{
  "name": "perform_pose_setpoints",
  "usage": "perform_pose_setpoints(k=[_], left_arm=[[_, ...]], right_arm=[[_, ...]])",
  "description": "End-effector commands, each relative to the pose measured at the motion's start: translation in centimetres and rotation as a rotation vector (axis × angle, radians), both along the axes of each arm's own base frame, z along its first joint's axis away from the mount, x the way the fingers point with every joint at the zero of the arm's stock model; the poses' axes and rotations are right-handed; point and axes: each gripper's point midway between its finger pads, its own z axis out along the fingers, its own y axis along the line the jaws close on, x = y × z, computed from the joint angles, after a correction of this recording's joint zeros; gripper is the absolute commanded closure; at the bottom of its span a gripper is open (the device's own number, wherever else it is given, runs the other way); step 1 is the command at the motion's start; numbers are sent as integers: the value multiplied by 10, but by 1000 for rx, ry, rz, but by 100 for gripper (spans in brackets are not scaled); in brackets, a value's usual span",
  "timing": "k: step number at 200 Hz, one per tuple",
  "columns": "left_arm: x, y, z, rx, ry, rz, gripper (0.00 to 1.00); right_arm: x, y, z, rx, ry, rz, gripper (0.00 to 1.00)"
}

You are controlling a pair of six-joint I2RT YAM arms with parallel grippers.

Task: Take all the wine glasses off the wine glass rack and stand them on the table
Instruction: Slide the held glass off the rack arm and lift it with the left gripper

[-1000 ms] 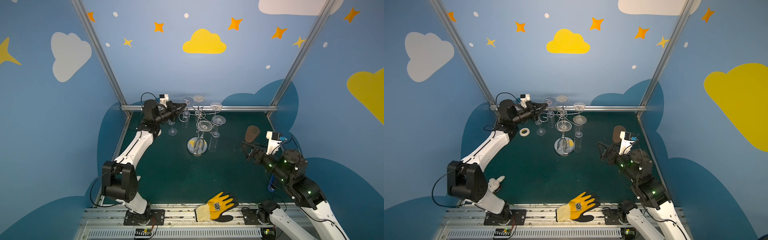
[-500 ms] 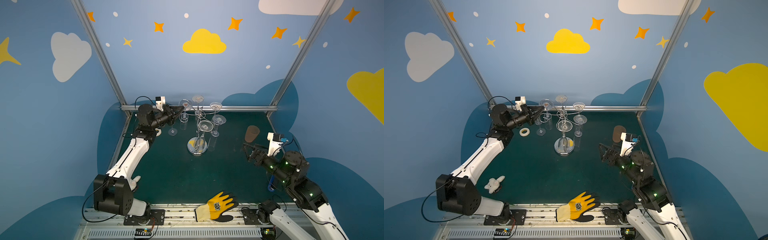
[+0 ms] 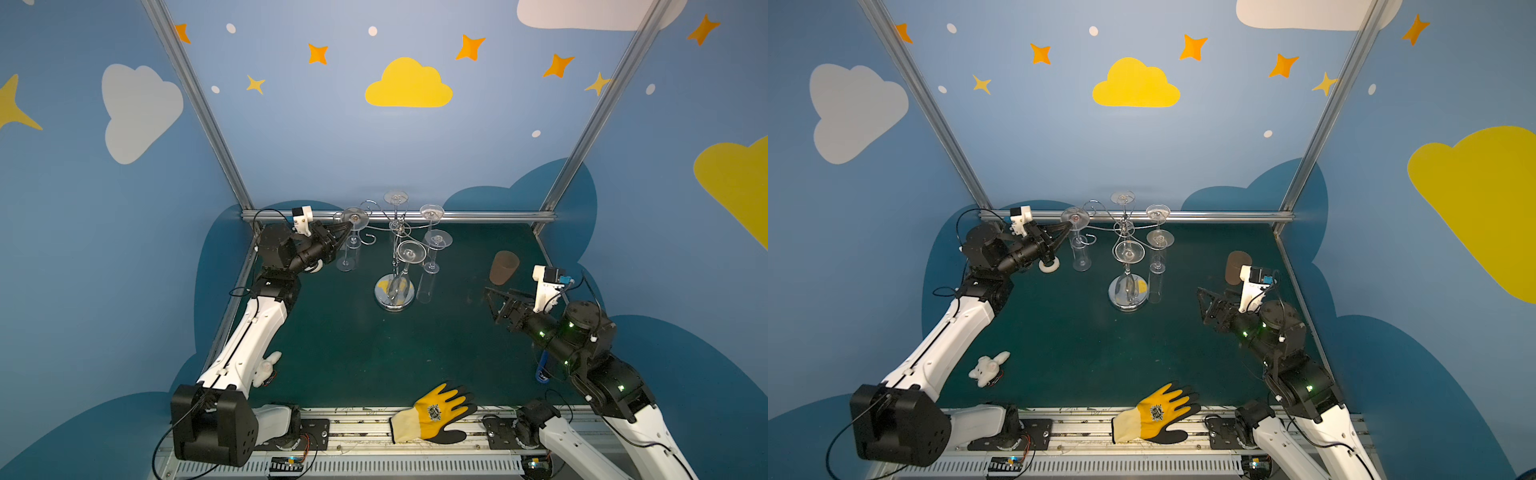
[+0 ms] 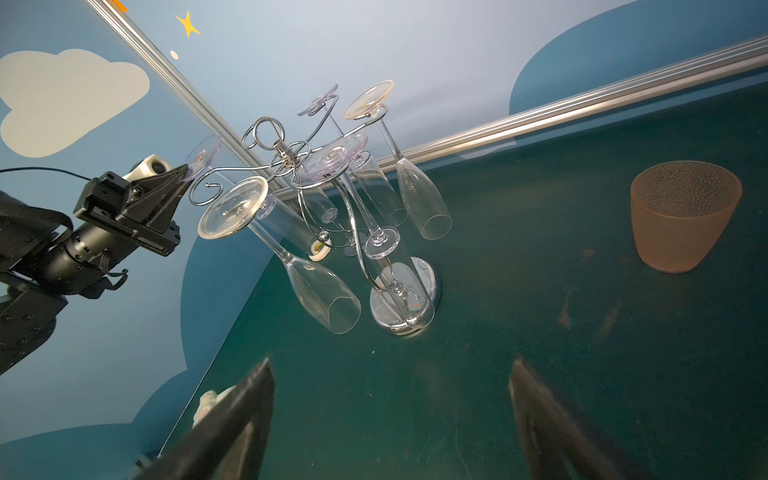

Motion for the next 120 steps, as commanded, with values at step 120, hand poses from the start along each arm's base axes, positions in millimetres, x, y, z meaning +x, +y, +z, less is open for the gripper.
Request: perform_pose_setpoints(k=[120], left_arm=[[-73, 78, 44, 498, -246, 326, 97]], right_arm=[[5, 14, 25, -37, -43, 71, 12]])
